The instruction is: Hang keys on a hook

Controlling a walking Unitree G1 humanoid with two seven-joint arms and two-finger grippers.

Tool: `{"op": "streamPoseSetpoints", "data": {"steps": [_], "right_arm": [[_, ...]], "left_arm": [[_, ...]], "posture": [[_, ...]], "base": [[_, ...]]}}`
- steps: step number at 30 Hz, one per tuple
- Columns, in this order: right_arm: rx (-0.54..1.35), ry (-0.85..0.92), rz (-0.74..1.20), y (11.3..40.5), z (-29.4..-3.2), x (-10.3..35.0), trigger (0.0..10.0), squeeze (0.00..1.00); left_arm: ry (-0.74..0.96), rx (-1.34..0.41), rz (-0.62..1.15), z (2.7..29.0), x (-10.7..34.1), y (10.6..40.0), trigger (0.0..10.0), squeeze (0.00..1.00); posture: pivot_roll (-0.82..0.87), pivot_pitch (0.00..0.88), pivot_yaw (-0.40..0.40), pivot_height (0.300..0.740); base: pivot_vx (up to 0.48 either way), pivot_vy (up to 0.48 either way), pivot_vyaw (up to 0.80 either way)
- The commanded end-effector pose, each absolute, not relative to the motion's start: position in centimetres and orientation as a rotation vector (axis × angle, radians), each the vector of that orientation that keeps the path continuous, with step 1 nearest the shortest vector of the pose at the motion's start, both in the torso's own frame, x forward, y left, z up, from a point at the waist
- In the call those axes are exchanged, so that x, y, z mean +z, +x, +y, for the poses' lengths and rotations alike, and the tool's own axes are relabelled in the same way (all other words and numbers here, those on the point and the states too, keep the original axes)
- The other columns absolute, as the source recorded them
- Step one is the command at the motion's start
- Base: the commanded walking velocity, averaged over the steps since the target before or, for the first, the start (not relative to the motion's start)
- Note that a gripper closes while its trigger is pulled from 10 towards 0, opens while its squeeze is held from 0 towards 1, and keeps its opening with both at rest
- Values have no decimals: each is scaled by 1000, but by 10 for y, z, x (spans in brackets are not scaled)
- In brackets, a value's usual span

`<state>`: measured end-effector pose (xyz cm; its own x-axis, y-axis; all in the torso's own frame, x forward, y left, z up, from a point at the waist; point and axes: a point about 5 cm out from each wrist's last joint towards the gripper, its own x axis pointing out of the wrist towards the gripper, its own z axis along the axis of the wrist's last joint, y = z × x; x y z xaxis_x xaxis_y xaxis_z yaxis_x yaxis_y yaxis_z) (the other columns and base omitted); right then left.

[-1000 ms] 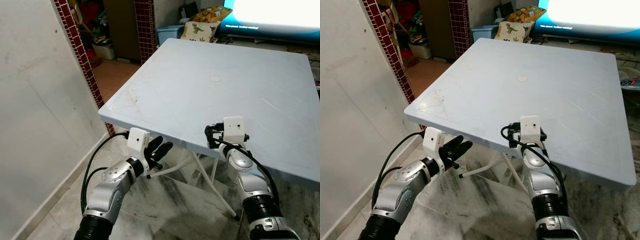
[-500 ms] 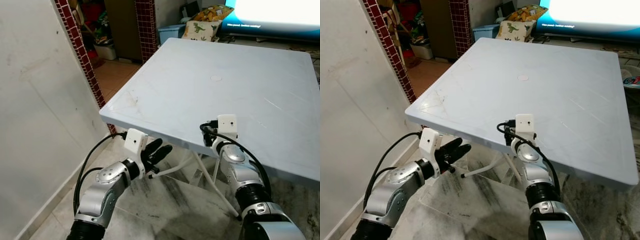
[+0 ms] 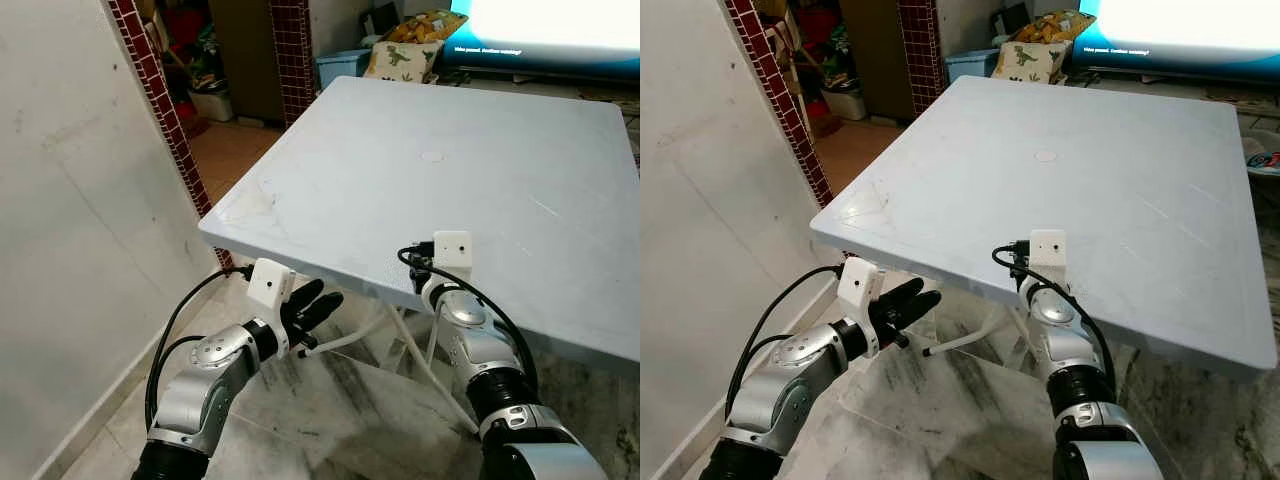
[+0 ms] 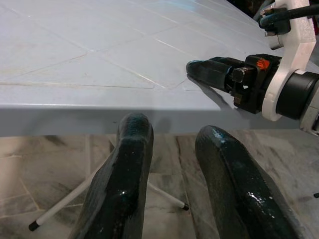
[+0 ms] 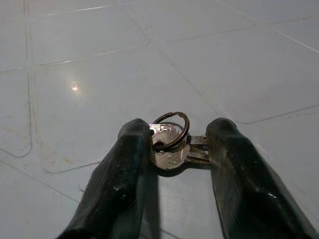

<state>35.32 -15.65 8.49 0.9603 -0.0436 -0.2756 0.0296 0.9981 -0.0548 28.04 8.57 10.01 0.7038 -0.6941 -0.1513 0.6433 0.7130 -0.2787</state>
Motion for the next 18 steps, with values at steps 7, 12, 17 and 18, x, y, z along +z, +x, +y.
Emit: {"op": "streamPoseSetpoints", "data": {"steps": [7, 12, 17, 18], "right_arm": [[-46, -66, 300, 351, -151, 82, 0, 0], [-54, -72, 302, 351, -155, 82, 0, 0], [-70, -78, 316, 351, -158, 81, 0, 0], [-71, -78, 317, 351, -158, 81, 0, 0]], "left_arm": [[-196, -750, 245, 85, 103, 281, 10000, 0], [-193, -751, 247, 84, 103, 282, 10000, 0], [-192, -741, 241, 86, 104, 285, 10000, 0], [-192, -739, 240, 86, 104, 285, 10000, 0]], "posture": [[-55, 0, 100, 740], [-65, 0, 104, 740], [-66, 0, 102, 740], [-66, 0, 102, 740]], "base": [[0, 0, 0], [0, 0, 0], [0, 0, 0], [0, 0, 0]]}}
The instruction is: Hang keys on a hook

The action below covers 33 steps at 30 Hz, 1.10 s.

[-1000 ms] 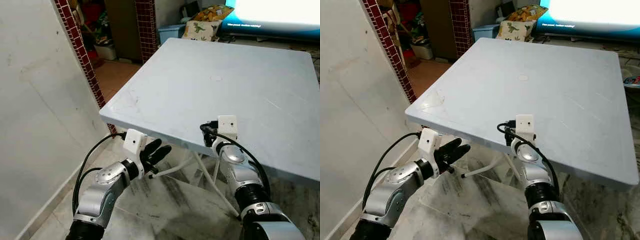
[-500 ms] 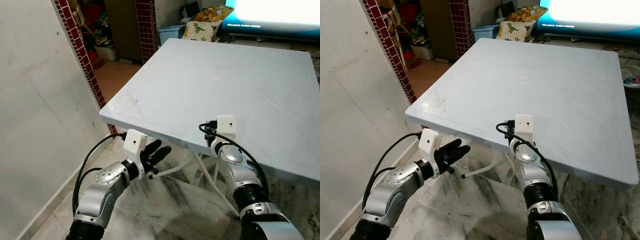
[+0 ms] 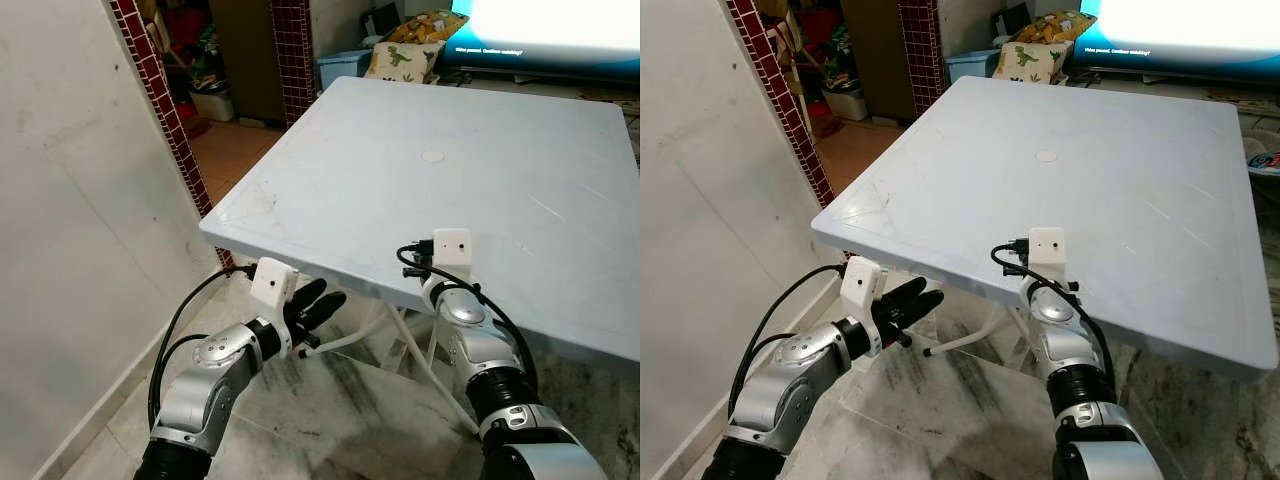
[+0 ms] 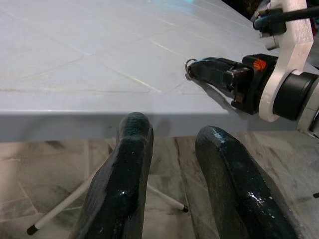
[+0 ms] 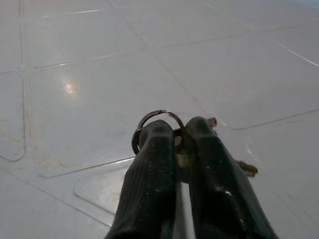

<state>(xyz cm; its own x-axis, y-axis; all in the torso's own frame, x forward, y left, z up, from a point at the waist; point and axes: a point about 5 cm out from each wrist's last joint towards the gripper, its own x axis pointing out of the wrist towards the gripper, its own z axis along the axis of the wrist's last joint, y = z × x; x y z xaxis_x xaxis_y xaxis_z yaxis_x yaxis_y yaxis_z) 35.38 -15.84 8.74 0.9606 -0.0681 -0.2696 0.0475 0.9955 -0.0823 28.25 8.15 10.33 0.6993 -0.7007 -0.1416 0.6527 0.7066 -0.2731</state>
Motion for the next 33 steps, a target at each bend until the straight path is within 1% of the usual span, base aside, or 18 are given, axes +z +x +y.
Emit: {"op": "streamPoseSetpoints", "data": {"steps": [1, 6, 10, 12, 13, 15, 24, 26, 28, 30, 31, 32, 33], "right_arm": [[-71, -78, 317, 351, -158, 81, 0, 0], [-82, -91, 290, 354, -160, 87, 0, 0], [-117, -174, 154, 359, -166, 107, 0, 0], [-130, -213, 88, 361, -167, 119, 0, 0], [-130, -213, 88, 361, -167, 119, 0, 0], [-139, -252, -2, 362, -166, 133, 0, 0], [-138, -280, -58, 362, -164, 140, 0, 0], [-147, -316, -94, 363, -165, 146, 0, 0], [-139, -388, -133, 364, -165, 153, 0, 0], [-124, -374, -120, 364, -164, 152, 0, 0], [-121, -371, -120, 364, -163, 152, 667, 0], [-121, -373, -123, 364, -163, 152, 667, 0], [-113, -350, -115, 363, -163, 150, 902, 0]], "left_arm": [[-192, -739, 240, 86, 104, 285, 10000, 0], [-187, -717, 224, 86, 105, 287, 10000, 0], [-191, -670, 189, 88, 108, 290, 10000, 0], [-195, -667, 182, 88, 109, 290, 10000, 0], [-195, -667, 182, 88, 109, 290, 10000, 0], [-193, -673, 185, 86, 108, 289, 10000, 0], [-195, -673, 180, 83, 108, 289, 10000, 0], [-195, -670, 180, 84, 108, 290, 10000, 0], [-195, -667, 182, 85, 108, 291, 10000, 0], [-190, -667, 183, 85, 108, 291, 10000, 0], [-188, -665, 183, 85, 108, 291, 10000, 0], [-186, -664, 183, 85, 107, 292, 10000, 0], [-168, -654, 178, 85, 107, 292, 10000, 0]], "posture": [[-66, 0, 102, 740], [-67, 0, 102, 740], [-68, 0, 104, 740], [-69, 0, 106, 740], [-69, 0, 106, 740], [-72, 0, 108, 740], [-73, 0, 114, 740], [-73, 0, 116, 740], [-74, 0, 119, 740], [-75, 0, 121, 740], [-77, 0, 121, 740], [-77, 0, 121, 740], [-77, 0, 122, 740]], "base": [[0, 0, 0], [0, 0, 0], [0, 0, 0], [0, 0, 0], [0, 0, 0], [0, 0, 0], [0, 0, 0], [0, 0, 0], [0, 0, 0], [0, 0, 0], [0, 0, 0], [0, 0, 0], [0, 0, 0]]}}
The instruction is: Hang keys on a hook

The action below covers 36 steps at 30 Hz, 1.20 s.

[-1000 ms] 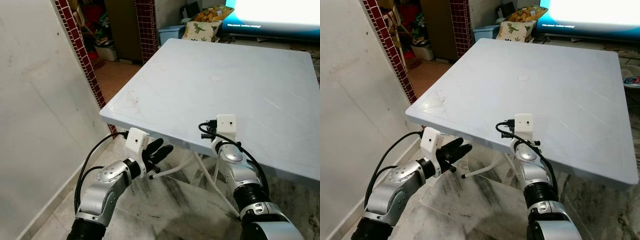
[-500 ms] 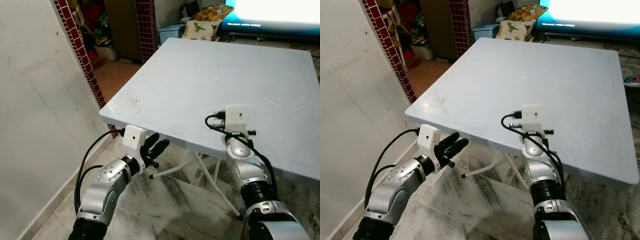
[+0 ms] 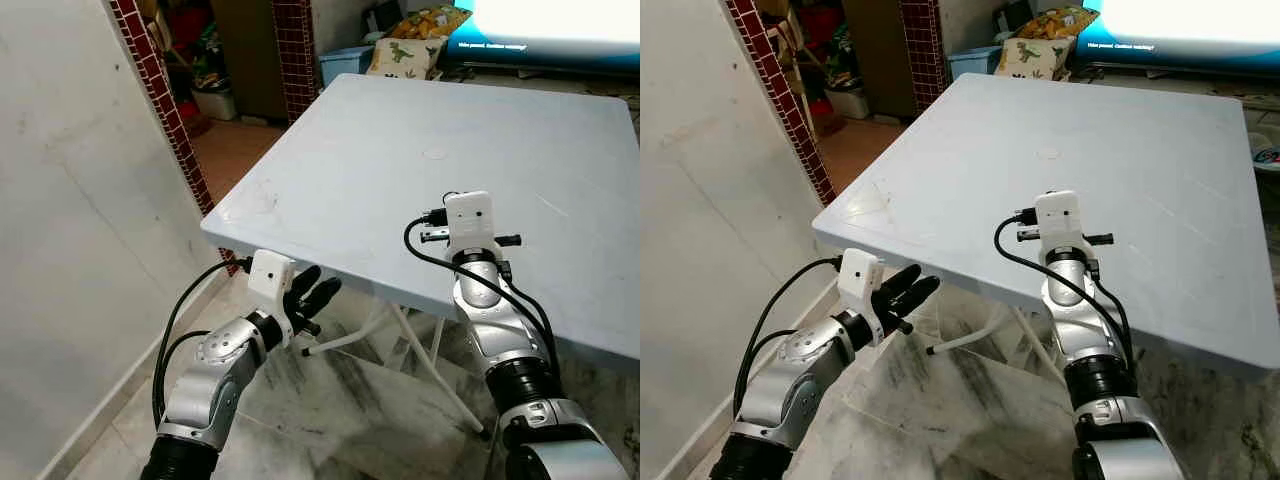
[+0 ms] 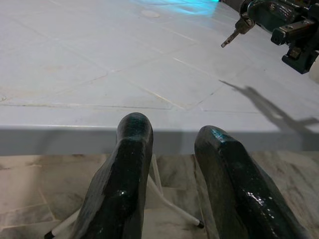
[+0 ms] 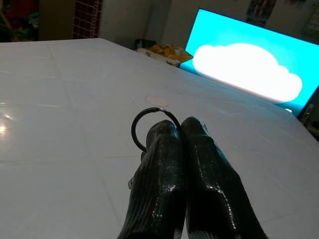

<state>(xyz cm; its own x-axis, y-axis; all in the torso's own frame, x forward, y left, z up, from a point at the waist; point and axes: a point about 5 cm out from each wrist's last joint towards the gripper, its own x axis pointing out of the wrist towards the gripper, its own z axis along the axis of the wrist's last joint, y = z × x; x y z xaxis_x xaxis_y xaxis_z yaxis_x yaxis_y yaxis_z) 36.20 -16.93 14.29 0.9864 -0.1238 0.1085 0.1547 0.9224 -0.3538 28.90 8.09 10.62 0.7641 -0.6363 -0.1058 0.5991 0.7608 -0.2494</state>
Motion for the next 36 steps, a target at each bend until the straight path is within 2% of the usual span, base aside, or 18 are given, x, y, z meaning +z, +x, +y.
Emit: {"op": "streamPoseSetpoints", "data": {"steps": [1, 2, 4, 5, 6, 7, 13, 18, 26, 36], "right_arm": [[-113, -350, -115, 363, -163, 150, 902, 0], [-109, -344, -111, 363, -163, 149, 1961, 0], [-106, -345, -118, 362, -162, 148, 2941, 0], [-97, -333, -121, 361, -162, 148, 4118, 0], [-88, -317, -124, 360, -161, 148, 4118, 0], [-68, -297, -130, 359, -159, 148, 9922, 0], [5, -166, -163, 353, -157, 153, 10000, 0], [6, -177, -186, 347, -161, 156, 10000, 0], [20, -164, -169, 341, -161, 154, 10000, 0], [48, -167, -152, 336, -157, 152, 10000, 0]], "left_arm": [[-168, -654, 178, 85, 107, 292, 10000, 0], [-152, -638, 171, 85, 107, 293, 10000, 0], [-150, -620, 165, 86, 107, 293, 10000, 0], [-146, -610, 163, 86, 107, 293, 10000, 0], [-143, -598, 159, 87, 106, 294, 10000, 0], [-141, -584, 156, 88, 106, 294, 10000, 0], [-124, -522, 144, 92, 105, 294, 10000, 0], [-117, -433, 116, 100, 107, 297, 10000, 0], [-101, -320, 90, 109, 107, 301, 10000, 0], [-101, -300, 99, 114, 105, 300, 10000, 0]], "posture": [[-77, 0, 122, 740], [-77, 0, 122, 740], [-77, 0, 122, 740], [-77, 0, 122, 740], [-77, 0, 122, 740], [-77, 0, 122, 740], [-71, 0, 117, 740], [-74, 0, 117, 740], [-76, 0, 112, 740], [-76, 0, 112, 740]], "base": [[0, 0, 0], [0, 0, 0], [0, 0, 0], [0, 0, 0], [0, 0, 0], [0, 0, 0], [0, 0, 0], [0, 0, 0], [0, 0, 763], [0, 0, 800]]}}
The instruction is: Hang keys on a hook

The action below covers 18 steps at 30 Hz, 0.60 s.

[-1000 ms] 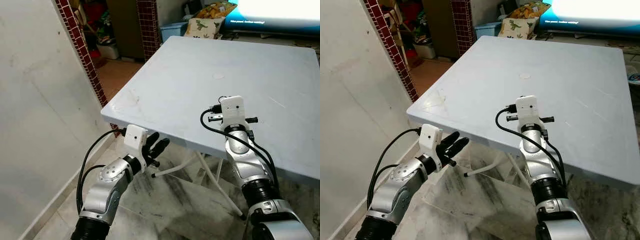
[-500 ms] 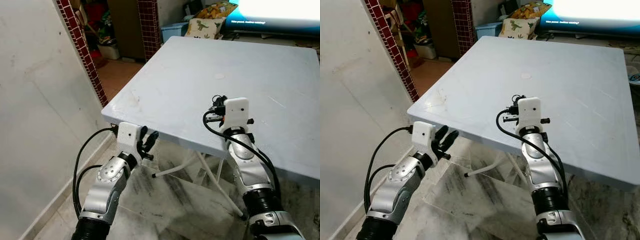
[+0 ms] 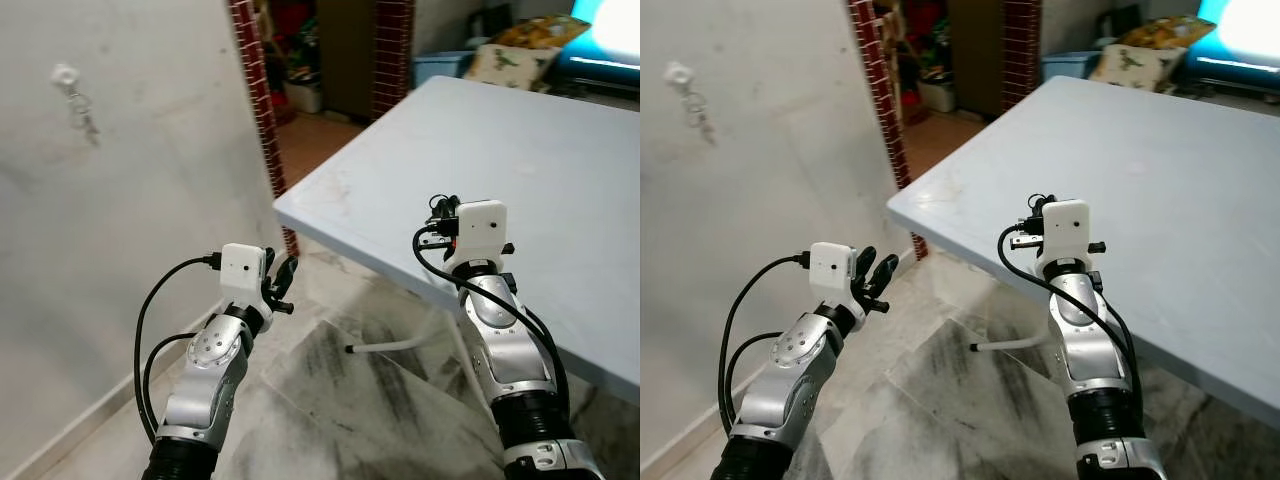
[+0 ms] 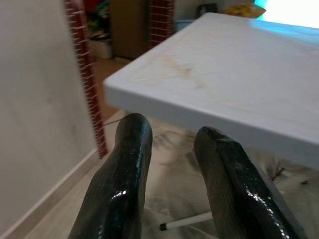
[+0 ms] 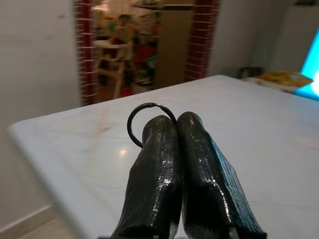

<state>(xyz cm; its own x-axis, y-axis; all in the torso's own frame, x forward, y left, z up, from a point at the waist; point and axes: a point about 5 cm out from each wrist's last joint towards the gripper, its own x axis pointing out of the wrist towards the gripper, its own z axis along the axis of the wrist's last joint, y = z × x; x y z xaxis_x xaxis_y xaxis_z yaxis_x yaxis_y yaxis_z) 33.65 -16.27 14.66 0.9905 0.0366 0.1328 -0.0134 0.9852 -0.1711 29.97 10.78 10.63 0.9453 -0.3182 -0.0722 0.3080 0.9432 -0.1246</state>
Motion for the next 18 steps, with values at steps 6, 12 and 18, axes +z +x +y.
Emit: {"op": "streamPoseSetpoints", "data": {"steps": [6, 12, 18], "right_arm": [[55, -162, -141, 334, -155, 150, 10000, 0], [76, -159, -133, 333, -150, 150, 10000, 0], [91, -162, -132, 334, -147, 151, 10000, 0]], "left_arm": [[-55, -218, 87, 126, 102, 299, 10000, 0], [-55, -183, 90, 129, 100, 299, 10000, 0], [-49, -166, 96, 128, 96, 298, 10000, 0]], "posture": [[-70, 0, 112, 740], [-68, 0, 108, 740], [-70, 0, 100, 740]], "base": [[0, 0, 800], [0, 0, 800], [0, 0, 800]]}}
